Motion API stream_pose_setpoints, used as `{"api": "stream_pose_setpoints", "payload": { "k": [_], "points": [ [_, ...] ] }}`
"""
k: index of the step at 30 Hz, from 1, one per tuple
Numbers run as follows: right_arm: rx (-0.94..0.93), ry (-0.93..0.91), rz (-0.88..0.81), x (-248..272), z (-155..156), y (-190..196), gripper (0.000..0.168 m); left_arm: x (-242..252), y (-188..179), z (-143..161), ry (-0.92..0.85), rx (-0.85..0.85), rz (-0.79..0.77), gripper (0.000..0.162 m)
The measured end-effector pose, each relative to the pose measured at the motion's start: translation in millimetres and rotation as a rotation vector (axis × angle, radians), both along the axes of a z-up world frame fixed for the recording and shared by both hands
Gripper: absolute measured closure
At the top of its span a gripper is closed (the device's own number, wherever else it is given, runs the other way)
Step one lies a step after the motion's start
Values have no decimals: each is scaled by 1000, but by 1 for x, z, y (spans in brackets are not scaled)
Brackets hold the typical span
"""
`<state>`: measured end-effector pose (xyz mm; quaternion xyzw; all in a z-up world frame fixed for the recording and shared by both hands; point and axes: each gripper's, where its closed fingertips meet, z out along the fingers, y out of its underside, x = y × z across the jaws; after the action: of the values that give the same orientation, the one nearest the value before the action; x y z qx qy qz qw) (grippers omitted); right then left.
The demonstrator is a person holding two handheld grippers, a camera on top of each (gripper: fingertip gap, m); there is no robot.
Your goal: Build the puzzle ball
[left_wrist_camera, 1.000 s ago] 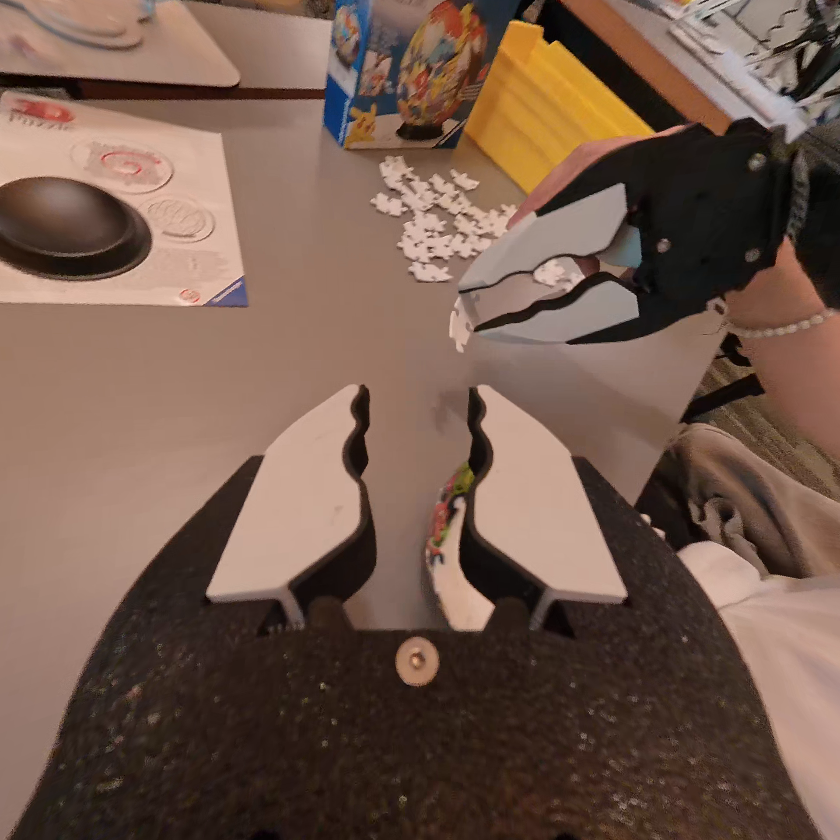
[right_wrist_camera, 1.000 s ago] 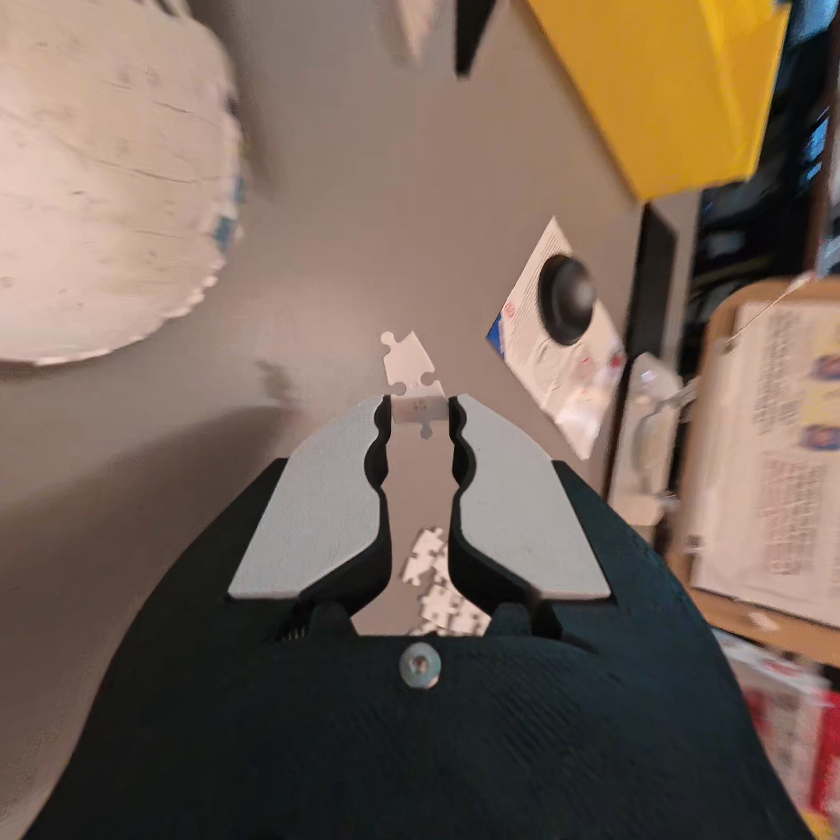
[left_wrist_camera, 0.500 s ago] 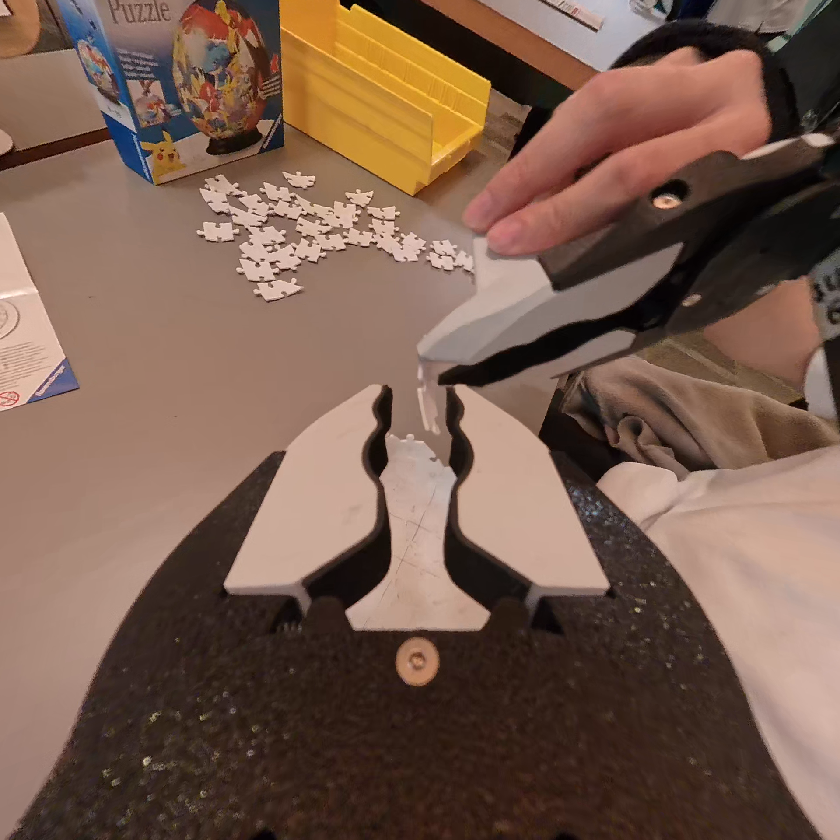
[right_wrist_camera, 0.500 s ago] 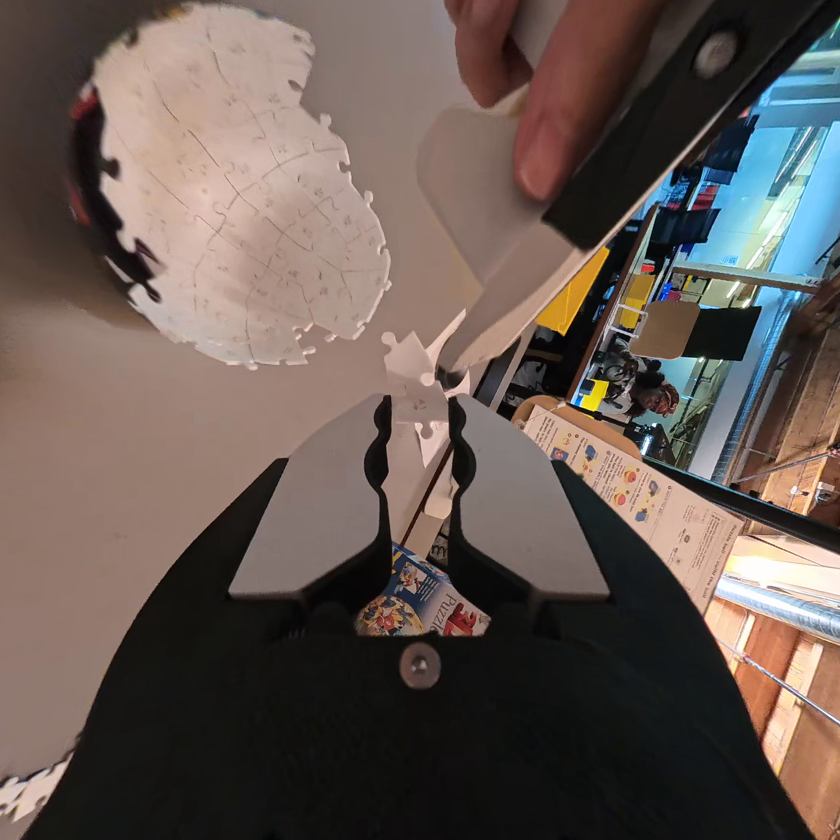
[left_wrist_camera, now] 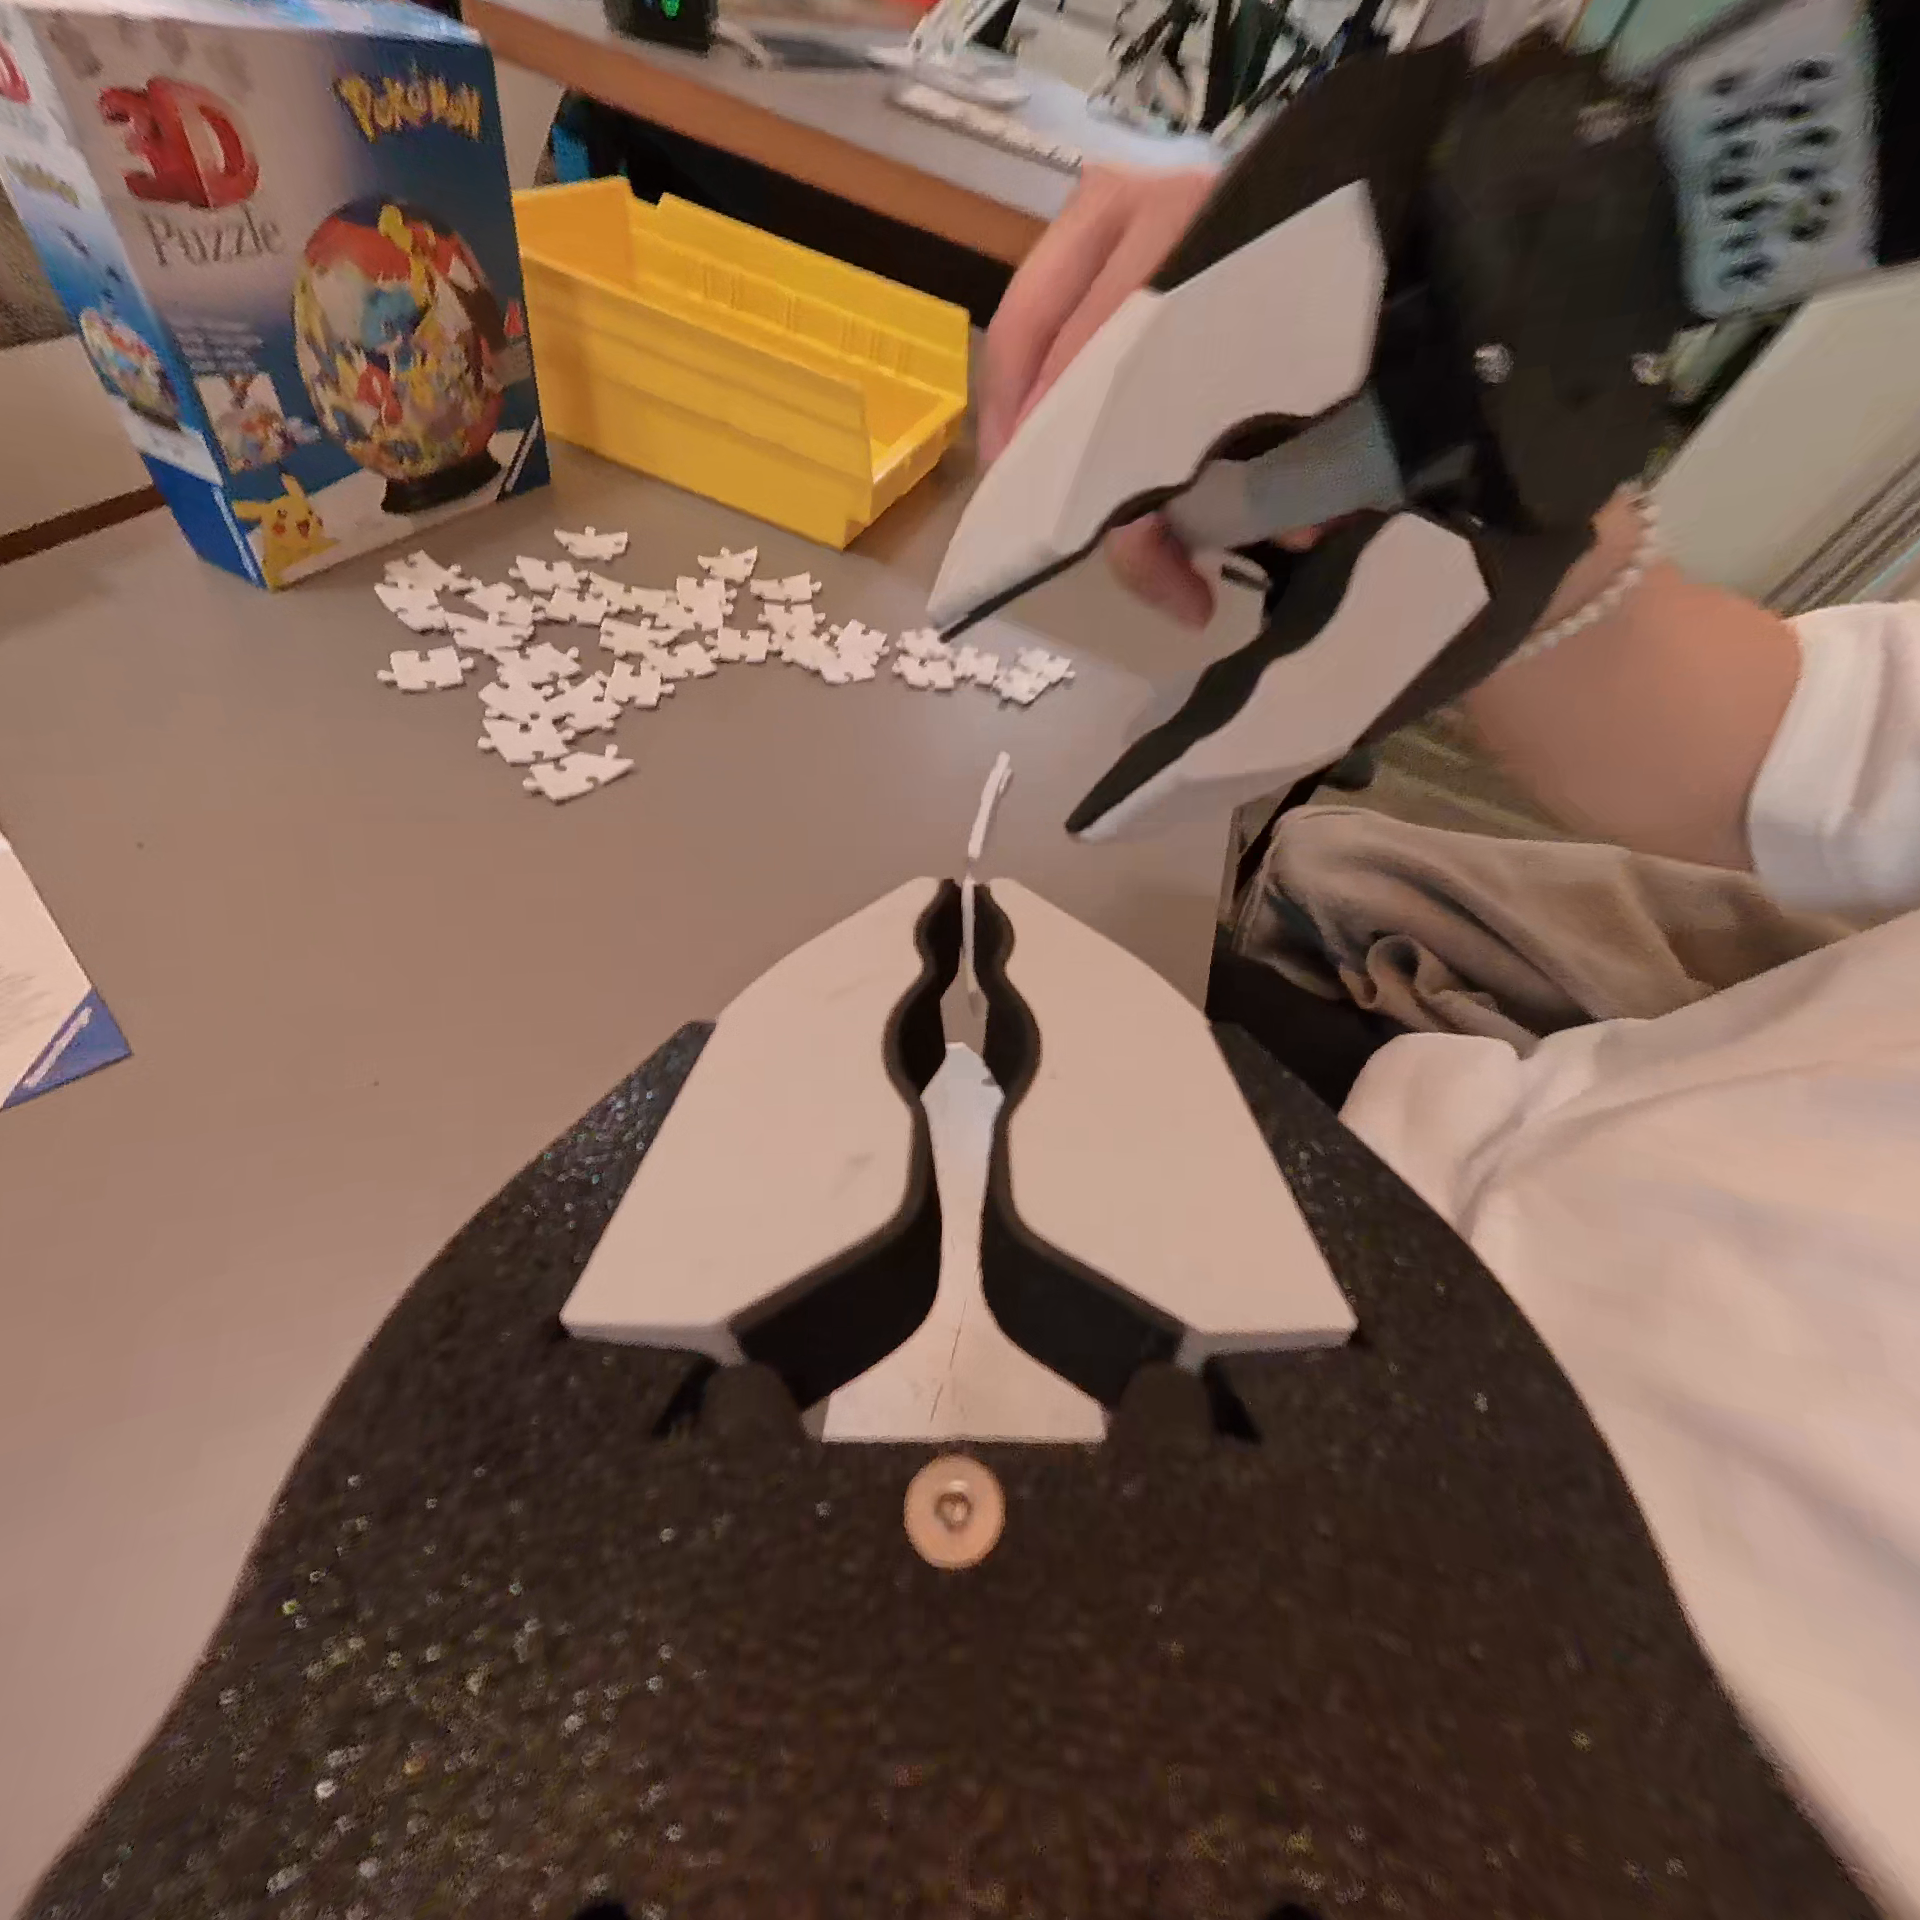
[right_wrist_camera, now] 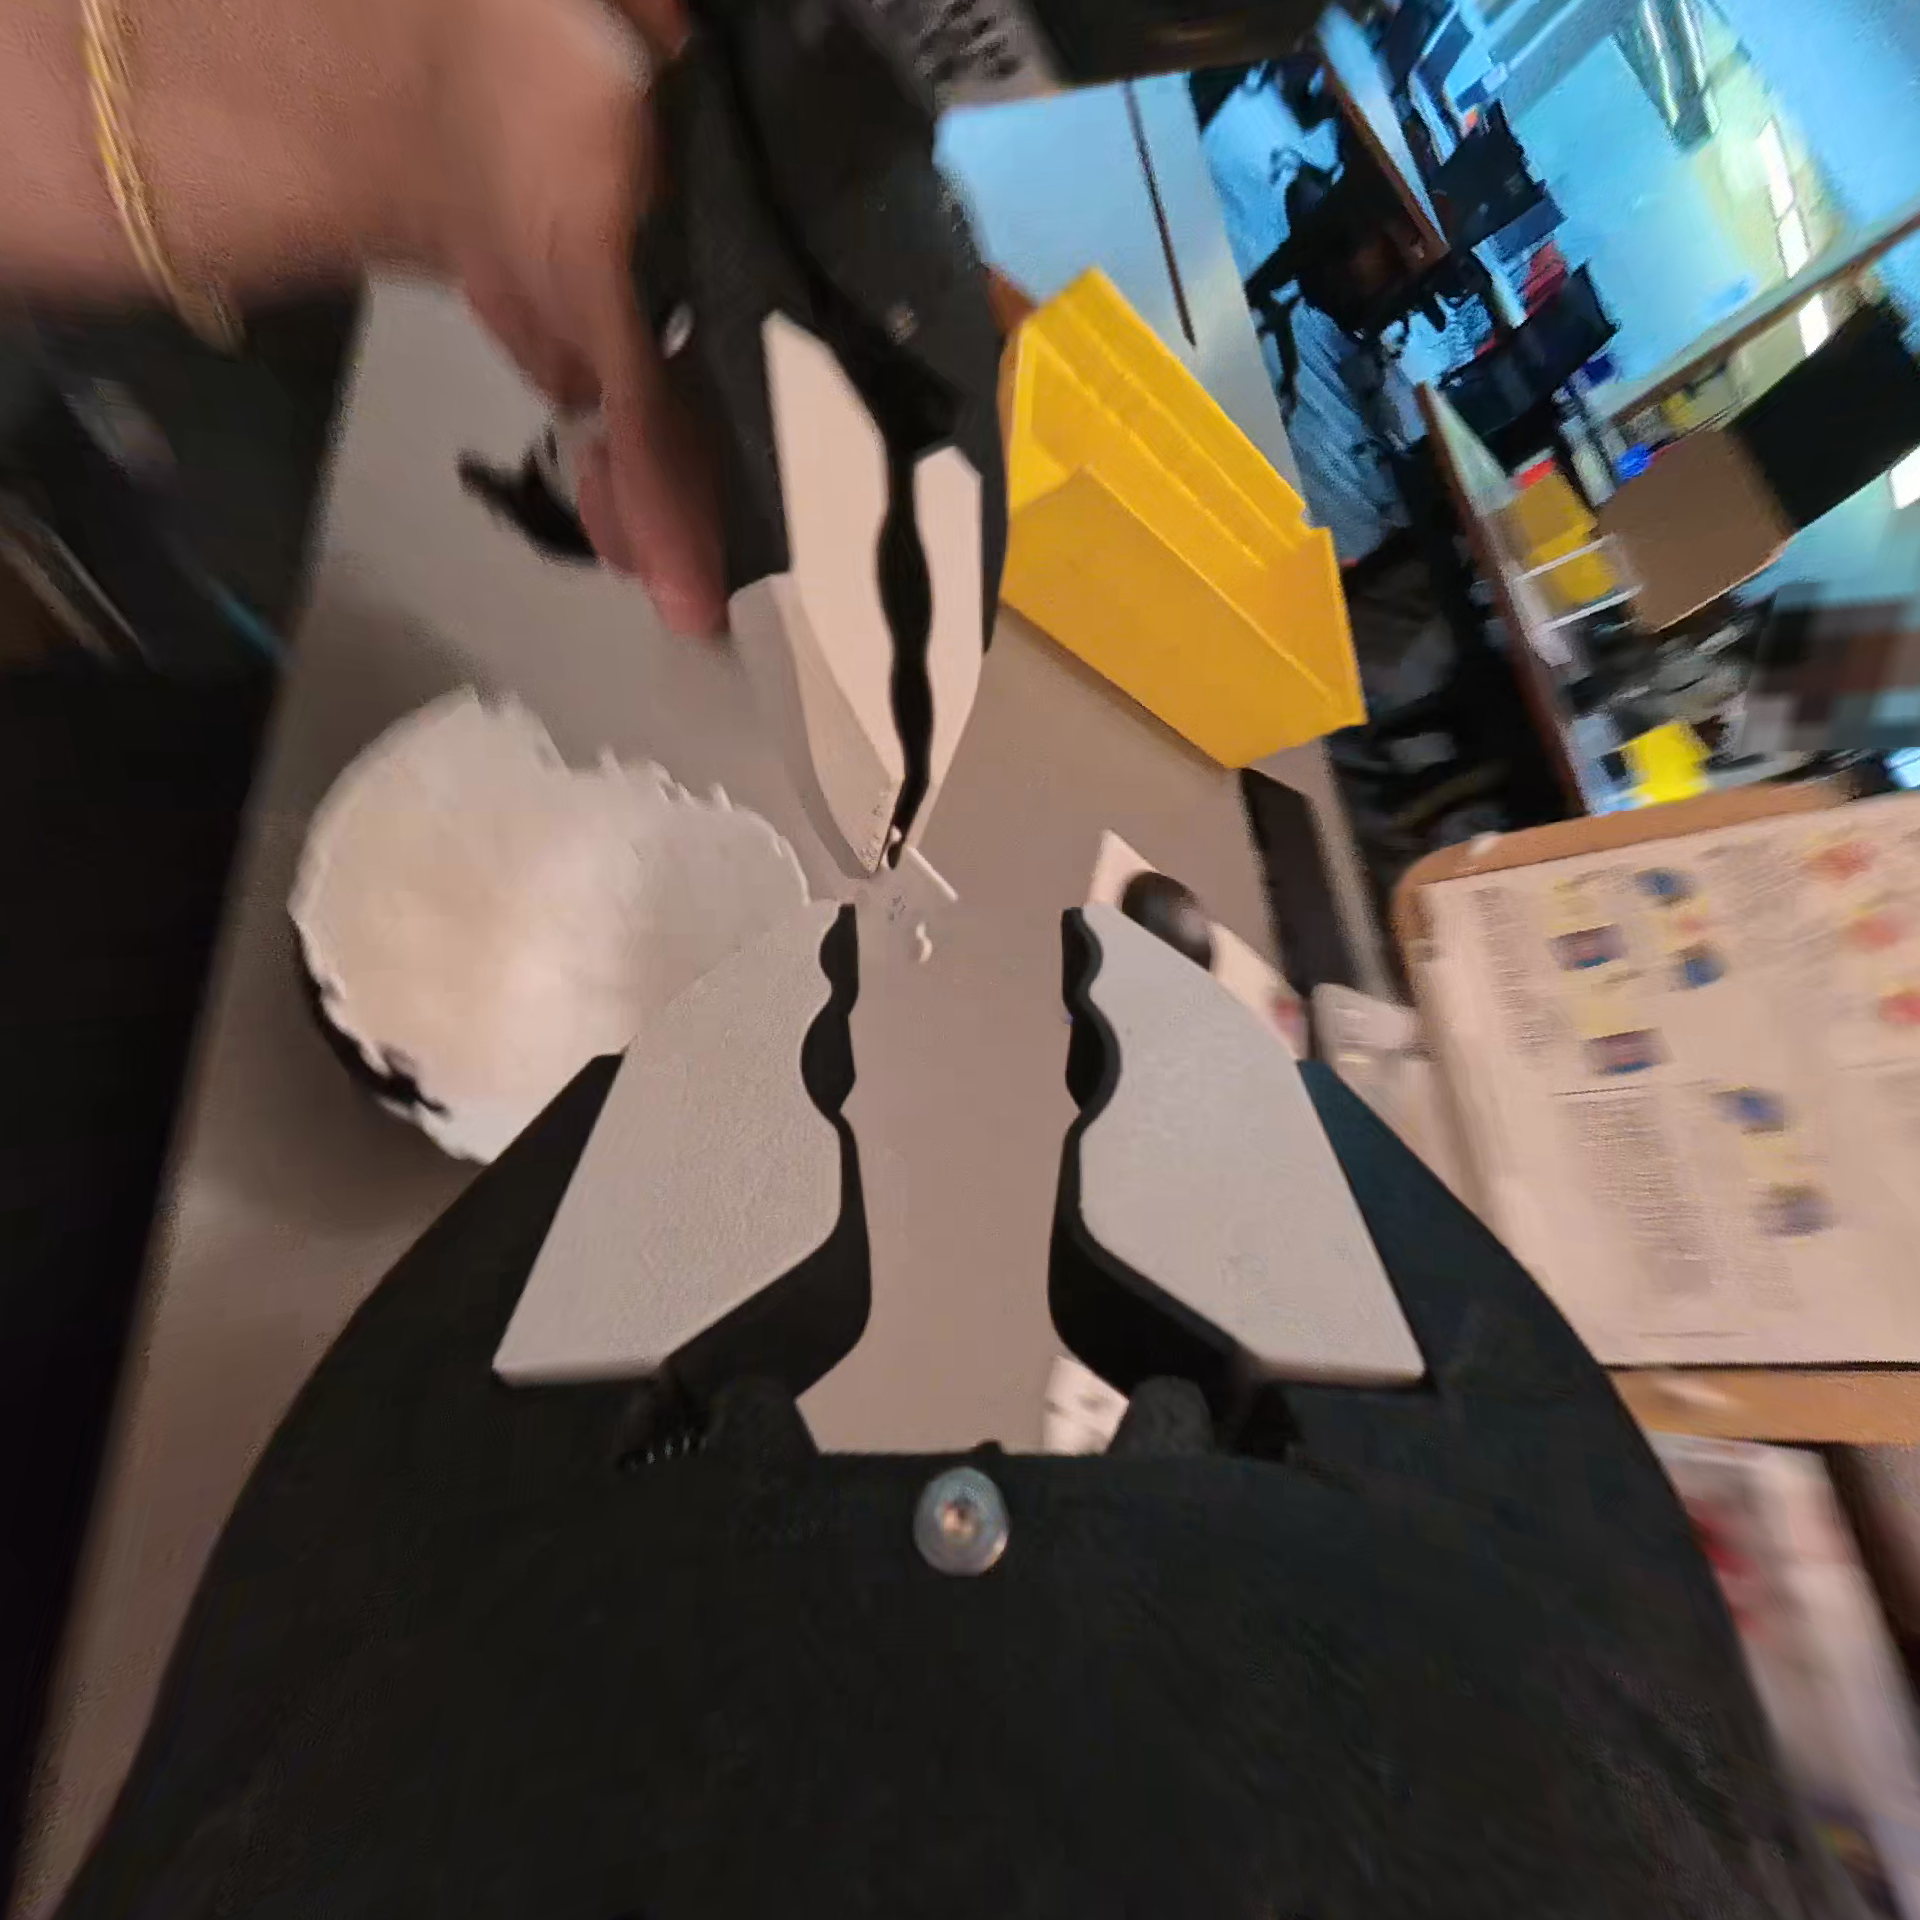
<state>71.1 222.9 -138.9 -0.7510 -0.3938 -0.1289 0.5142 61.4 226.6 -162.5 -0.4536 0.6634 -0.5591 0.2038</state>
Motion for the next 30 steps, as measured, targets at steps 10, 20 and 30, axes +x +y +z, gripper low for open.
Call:
{"api": "stream_pose_setpoints", "payload": {
  "k": [10,20,30],
  "points": [
    [-113,567,70,2,-9,9,153,5,3,0,-121,-95,-70,160],
    [-83,649,122,-8,-10,9,163,8,-1,4,-174,-86,-82,160],
    [24,612,95,-6,-2,12,165,9,1,7,-192,-37,-49,160]
  ]
}}
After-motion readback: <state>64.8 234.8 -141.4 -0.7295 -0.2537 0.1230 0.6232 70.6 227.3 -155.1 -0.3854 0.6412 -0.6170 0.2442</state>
